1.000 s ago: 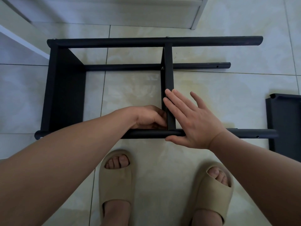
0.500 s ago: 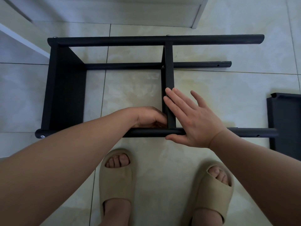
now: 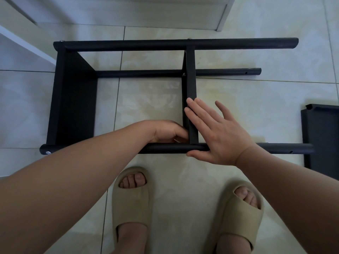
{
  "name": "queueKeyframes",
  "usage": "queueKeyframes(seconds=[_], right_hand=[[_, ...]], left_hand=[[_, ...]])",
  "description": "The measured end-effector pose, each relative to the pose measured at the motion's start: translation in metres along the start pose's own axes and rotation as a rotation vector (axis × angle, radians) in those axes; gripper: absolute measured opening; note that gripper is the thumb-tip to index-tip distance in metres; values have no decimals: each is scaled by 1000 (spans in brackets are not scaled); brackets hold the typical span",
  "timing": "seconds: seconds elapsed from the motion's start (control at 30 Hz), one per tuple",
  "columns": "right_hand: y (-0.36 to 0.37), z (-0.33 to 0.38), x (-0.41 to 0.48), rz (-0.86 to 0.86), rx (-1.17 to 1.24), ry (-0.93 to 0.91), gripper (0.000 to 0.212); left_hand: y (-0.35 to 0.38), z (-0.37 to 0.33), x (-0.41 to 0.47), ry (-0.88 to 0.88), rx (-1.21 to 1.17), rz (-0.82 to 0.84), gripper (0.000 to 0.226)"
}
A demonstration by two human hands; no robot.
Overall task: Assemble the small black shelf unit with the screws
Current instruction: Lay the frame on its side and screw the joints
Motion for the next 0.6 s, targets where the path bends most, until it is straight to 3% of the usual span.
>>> queueKeyframes(seconds=[0.2,0.33,0.43,0.6], right_hand=[[0,0,0,5,2,2,101],[0,0,0,8,6,3,102],[0,0,1,4,3,2,102],[0,0,1,2,-3,-2,101]], left_hand=[[-1,-2,0,23,-38,0,37],[-1,-2,1,40,-132,15,16],[-1,-1,2,35,-182,12,16],[0,-1,0,12,-24,5,17]])
Point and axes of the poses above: each hand's wrist, its own x-axis towards the middle knuckle, its own y-axis out of the palm, z = x × y, the point moved 8 cm from there along x, towards the middle knuckle, and after that the axes turned 2 degrees about -x, right-handed, at the moved point
